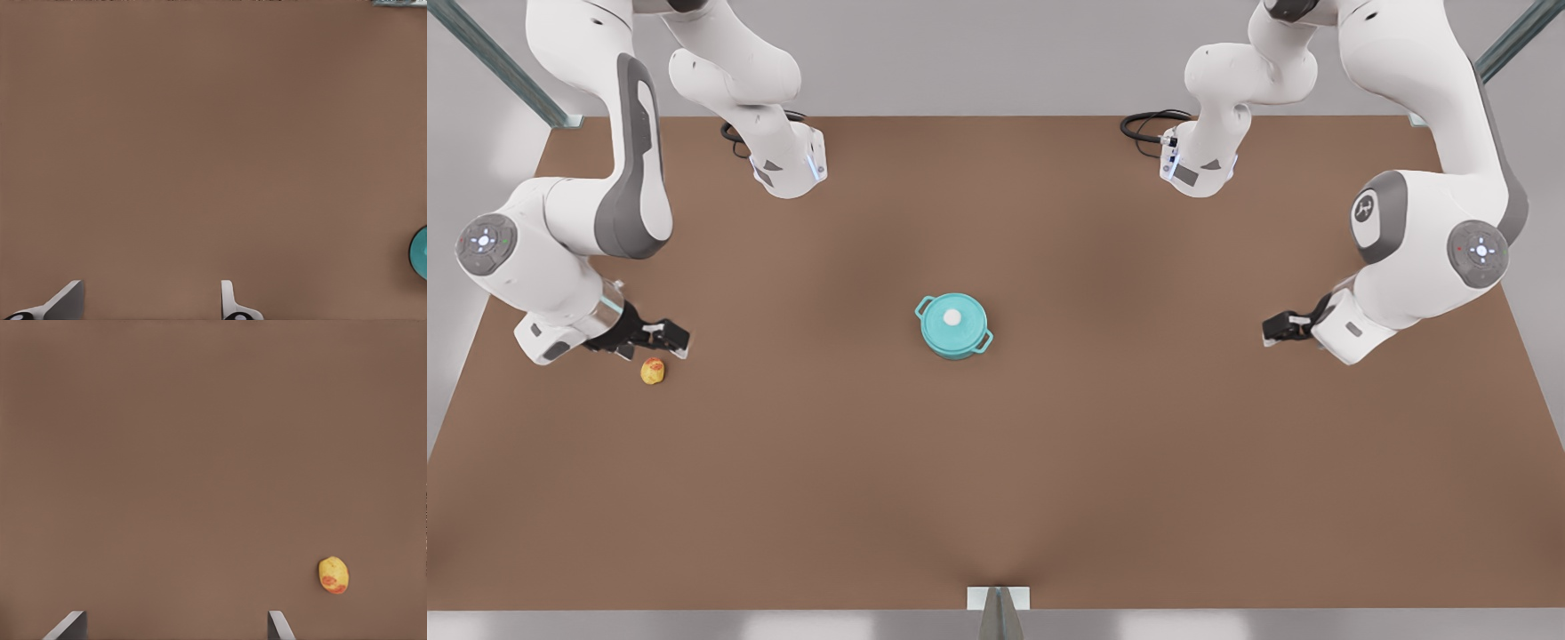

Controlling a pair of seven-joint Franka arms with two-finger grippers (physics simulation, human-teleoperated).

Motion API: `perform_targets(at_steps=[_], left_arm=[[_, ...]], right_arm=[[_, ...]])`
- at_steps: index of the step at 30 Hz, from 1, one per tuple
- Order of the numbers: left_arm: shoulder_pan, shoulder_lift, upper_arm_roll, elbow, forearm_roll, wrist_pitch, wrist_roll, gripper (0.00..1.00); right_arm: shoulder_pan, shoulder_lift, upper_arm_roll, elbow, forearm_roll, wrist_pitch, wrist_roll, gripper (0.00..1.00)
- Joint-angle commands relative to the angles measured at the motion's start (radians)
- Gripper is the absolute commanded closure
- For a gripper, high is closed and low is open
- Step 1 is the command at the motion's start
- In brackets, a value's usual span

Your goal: Open the pot lid and put the potato into the pot

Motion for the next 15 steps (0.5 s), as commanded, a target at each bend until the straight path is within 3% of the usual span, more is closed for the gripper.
perform_targets(at_steps=[1,4,7,9,11,15], left_arm=[[-0.001,-0.001,0.000,0.001,0.001,0.037,0.015,0.00],[-0.007,0.004,-0.038,-0.010,-0.007,0.035,0.024,0.00],[-0.042,0.004,-0.222,-0.001,0.039,0.038,-0.096,0.00],[-0.078,0.186,-0.310,0.240,0.050,0.037,-0.241,0.00],[-0.265,0.289,-0.310,0.326,0.131,0.054,-0.537,0.00],[-0.466,0.511,-0.310,0.514,0.202,0.142,-1.027,0.00]], right_arm=[[-0.002,-0.001,0.000,0.000,0.001,0.089,-0.025,0.00],[-0.003,0.010,0.000,-0.001,0.000,0.073,-0.027,0.00],[-0.010,0.027,-0.003,-0.003,-0.005,0.030,-0.034,0.00],[-0.011,0.033,-0.008,-0.012,-0.083,0.000,-0.044,0.00],[-0.034,0.047,-0.011,-0.072,-0.125,0.042,-0.045,0.00],[-0.097,0.111,-0.012,-0.130,-0.132,0.091,-0.034,0.00]])
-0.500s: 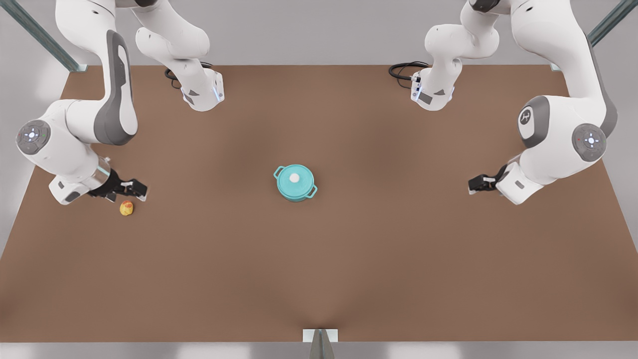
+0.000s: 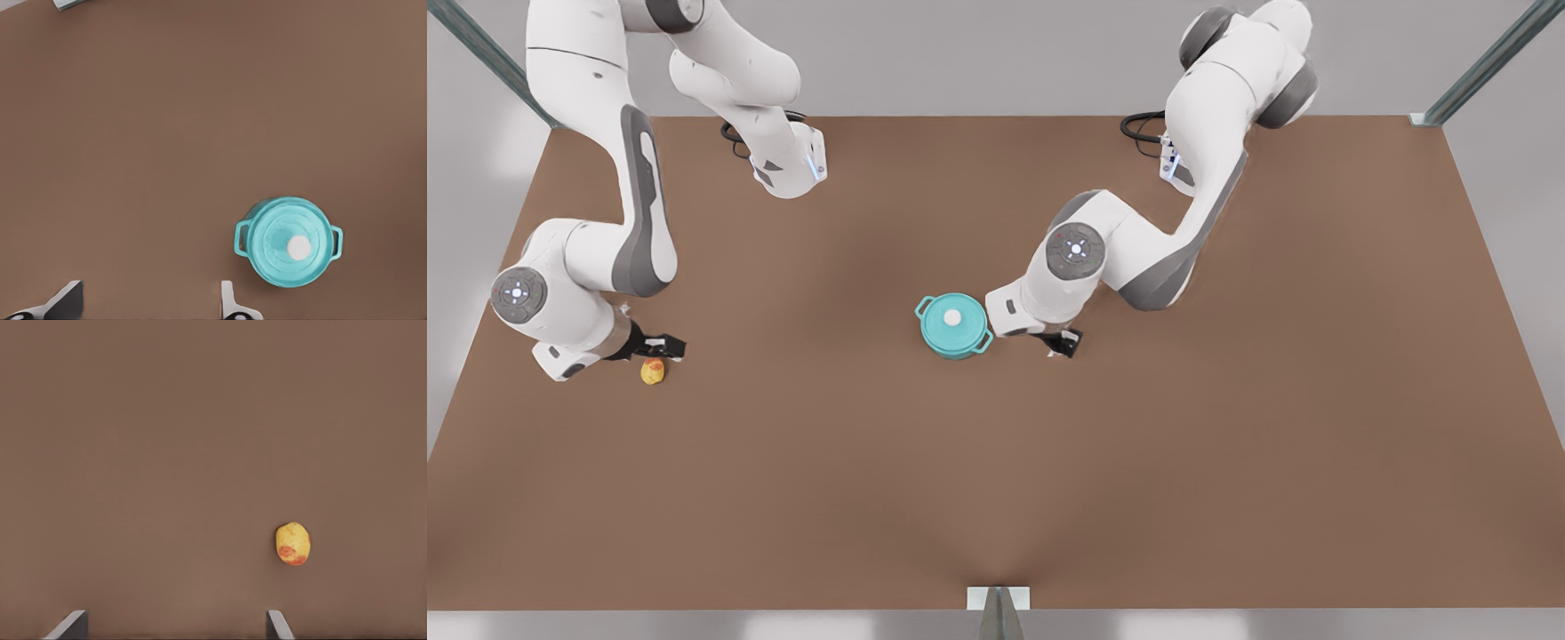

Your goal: Open the pot lid and put the potato into the pot

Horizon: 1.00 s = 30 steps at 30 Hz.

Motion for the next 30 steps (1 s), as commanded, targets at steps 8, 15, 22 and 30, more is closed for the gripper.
perform_targets(at_steps=[8,15,22,30], left_arm=[[-0.169,0.106,-0.001,0.008,0.103,0.105,-0.984,0.00],[-0.215,0.157,-0.001,-0.029,0.133,0.200,-1.133,0.00],[-0.247,0.234,-0.001,-0.035,0.236,0.274,-1.122,0.00],[-0.244,0.228,0.002,-0.147,0.279,0.354,-1.079,0.00]], right_arm=[[-0.108,0.174,0.003,0.010,0.002,0.145,-0.036,0.00],[-0.136,0.262,0.009,0.011,-0.009,0.269,-0.076,0.00],[-0.217,0.289,0.049,0.013,-0.079,0.312,-0.148,0.00],[-0.263,0.348,0.090,0.011,-0.156,0.352,-0.165,0.00]])
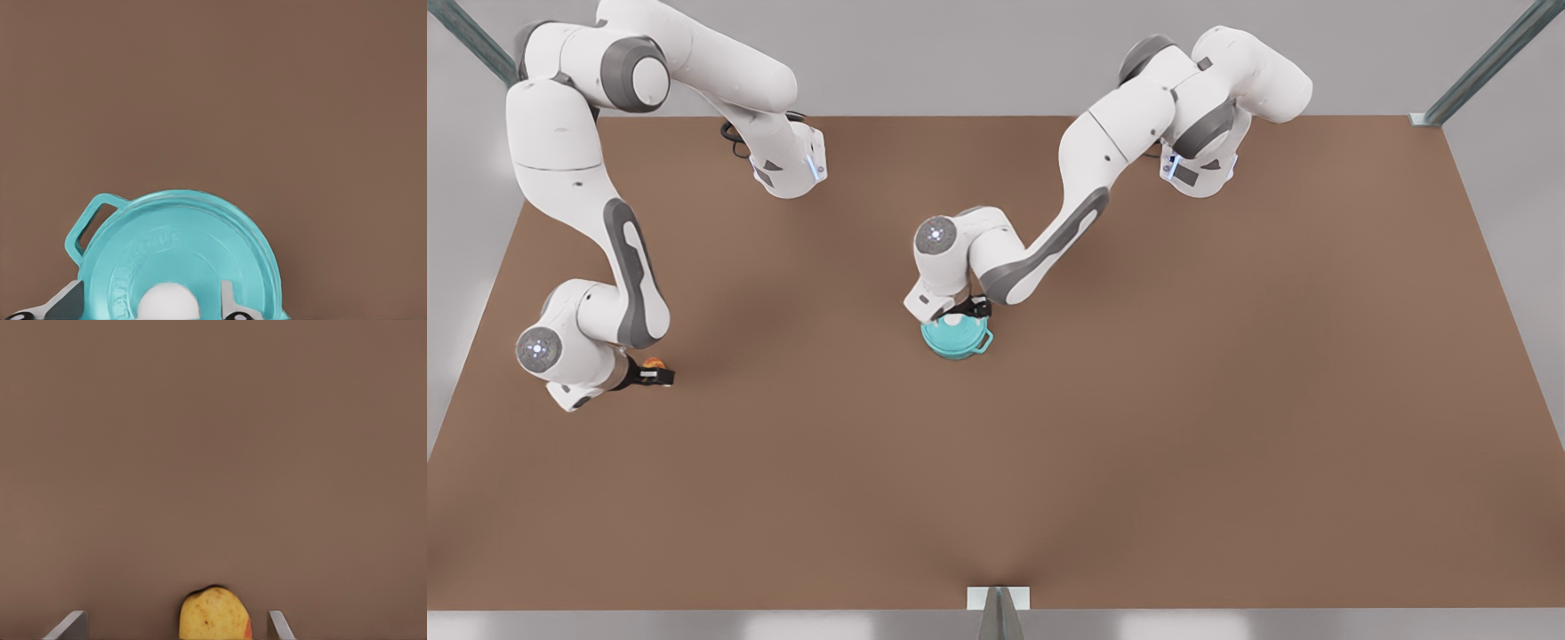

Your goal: Open the pot lid and put the potato into the pot

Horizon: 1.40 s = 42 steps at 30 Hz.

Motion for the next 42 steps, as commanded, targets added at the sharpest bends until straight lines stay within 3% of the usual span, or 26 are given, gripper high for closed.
perform_targets(at_steps=[1,3,8,11,13,15,17,20,23,25,29,30,31,32,35,36,38,39,40,42], left_arm=[[0.000,-0.004,0.001,-0.014,0.015,0.064,-0.203,0.00],[0.000,-0.004,0.001,-0.012,0.015,0.064,-0.208,0.00],[-0.004,-0.004,0.001,-0.014,0.016,0.058,-0.211,0.00],[-0.009,-0.005,0.001,-0.017,0.018,0.052,-0.212,0.17],[-0.011,-0.007,0.001,-0.017,0.016,0.043,-0.221,0.44],[-0.012,-0.007,0.001,-0.017,0.018,0.040,-0.221,0.65],[-0.011,-0.008,0.001,-0.017,0.016,0.038,-0.218,0.71],[0.041,-0.025,0.009,0.067,0.018,-0.083,-0.192,0.70],[0.342,-0.036,0.003,0.150,0.006,-0.201,0.076,0.70],[0.497,0.002,0.010,0.147,0.006,-0.135,0.265,0.70],[0.519,0.087,-0.014,0.144,-0.011,-0.058,0.305,0.70],[0.519,0.085,-0.014,0.146,-0.011,-0.058,0.305,0.59],[0.517,0.085,-0.014,0.144,-0.011,-0.058,0.312,0.17],[0.516,0.085,-0.014,0.144,-0.011,-0.057,0.317,0.00],[0.517,0.076,-0.011,0.144,-0.002,-0.077,0.364,0.00],[0.548,0.044,-0.002,0.149,-0.004,-0.217,0.606,0.00],[0.736,-0.221,-0.086,0.135,-0.131,-0.635,0.931,0.00],[0.795,-0.473,-0.089,-0.105,-0.204,-0.602,0.937,0.00],[0.812,-0.686,-0.082,-0.403,-0.319,-0.359,0.940,0.00],[0.864,-0.682,-0.077,-0.374,-0.321,-0.385,0.941,0.00]], right_arm=[[-0.010,0.004,0.008,-0.003,-0.025,0.031,-0.073,0.00],[-0.055,0.004,0.054,-0.012,-0.045,0.031,-0.073,0.00],[-0.060,0.004,0.059,-0.041,-0.047,0.072,-0.062,0.00],[-0.070,0.013,0.061,-0.041,-0.062,0.072,-0.064,0.00],[-0.084,0.013,0.062,-0.044,-0.081,0.072,-0.064,0.00],[-0.086,0.013,0.064,-0.044,-0.081,0.074,-0.064,0.00],[-0.086,0.019,0.064,-0.050,-0.081,0.093,-0.061,0.00],[-0.087,0.019,0.064,-0.067,-0.079,0.120,-0.061,0.00],[-0.089,0.018,0.064,-0.072,-0.075,0.115,-0.064,0.00],[-0.099,0.016,0.064,-0.076,-0.078,0.118,-0.073,0.00],[-0.107,0.013,0.064,-0.093,-0.084,0.121,-0.073,0.00],[-0.109,0.015,0.064,-0.095,-0.084,0.123,-0.072,0.00],[-0.109,0.015,0.065,-0.101,-0.084,0.129,-0.072,0.00],[-0.113,0.015,0.064,-0.109,-0.085,0.137,-0.072,0.00],[-0.124,0.016,0.065,-0.113,-0.105,0.137,-0.065,0.00],[-0.127,0.016,0.065,-0.113,-0.105,0.137,-0.065,0.01],[-0.127,0.015,0.065,-0.113,-0.105,0.135,-0.059,0.11],[-0.127,0.015,0.065,-0.113,-0.105,0.135,-0.059,0.15],[-0.127,0.015,0.065,-0.113,-0.105,0.135,-0.059,0.17],[-0.127,0.013,0.065,-0.113,-0.105,0.133,-0.056,0.23]])
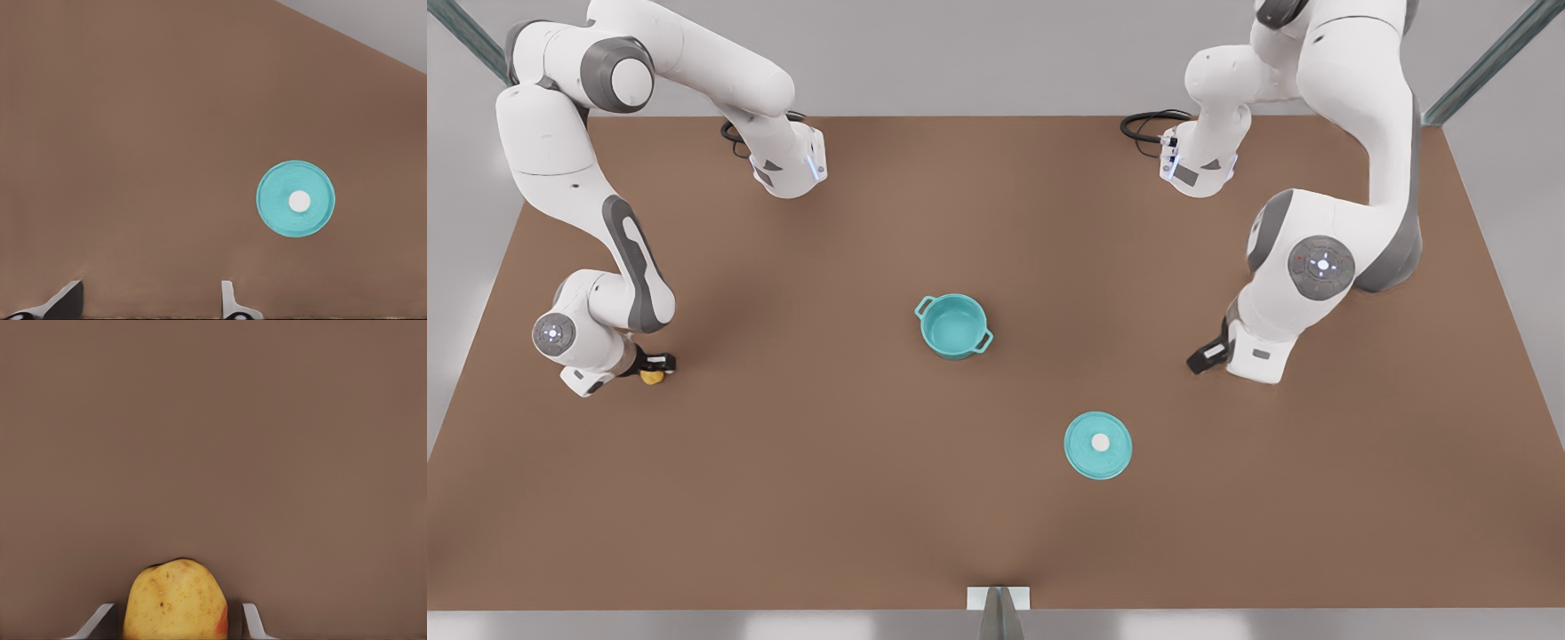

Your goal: Open the pot lid and put the potato into the pot

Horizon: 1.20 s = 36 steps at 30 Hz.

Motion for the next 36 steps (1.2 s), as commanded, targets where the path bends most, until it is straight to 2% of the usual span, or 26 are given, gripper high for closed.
perform_targets(at_steps=[1,2,3,4,5,8,10,21,27,31,36], left_arm=[[0.071,-0.026,0.002,-0.011,-0.094,-0.062,0.588,0.00],[0.103,-0.007,0.002,0.089,-0.071,-0.083,0.585,0.00],[0.117,0.043,0.064,0.136,-0.076,-0.134,0.738,0.00],[-0.111,-0.054,0.370,0.004,-0.203,-0.050,0.818,0.00],[-0.100,-0.113,0.375,-0.077,-0.189,0.027,0.817,0.00],[-0.081,-0.104,0.384,-0.048,-0.191,0.013,0.817,0.00],[-0.092,-0.102,0.373,-0.046,-0.195,-0.037,0.807,0.00],[-0.094,-0.099,0.373,-0.042,-0.163,-0.036,0.792,0.00],[-0.094,-0.099,0.373,-0.043,-0.163,-0.036,0.792,0.00],[-0.094,-0.101,0.373,-0.043,-0.163,-0.036,0.792,0.00],[-0.094,-0.092,0.372,-0.020,-0.179,-0.033,0.795,0.00]], right_arm=[[0.000,-0.002,0.000,0.000,0.000,-0.001,-0.004,0.24],[0.000,-0.003,0.000,0.000,0.000,-0.004,-0.004,0.27],[0.001,-0.005,0.000,0.000,0.000,-0.007,-0.006,0.30],[0.001,-0.006,0.002,0.000,0.000,-0.010,-0.007,0.31],[0.001,-0.011,0.002,-0.001,0.000,-0.010,-0.007,0.34],[0.001,-0.011,0.002,-0.003,0.000,-0.010,-0.004,0.40],[0.001,-0.011,0.002,-0.004,0.001,-0.010,-0.004,0.42],[0.001,-0.035,0.006,-0.004,0.002,-0.032,0.003,0.48],[0.000,-0.065,0.020,-0.006,0.003,-0.064,0.003,0.48],[0.000,-0.118,0.077,-0.001,0.015,-0.150,0.051,0.48],[0.007,-0.170,0.221,0.023,0.075,-0.278,0.258,0.48]])
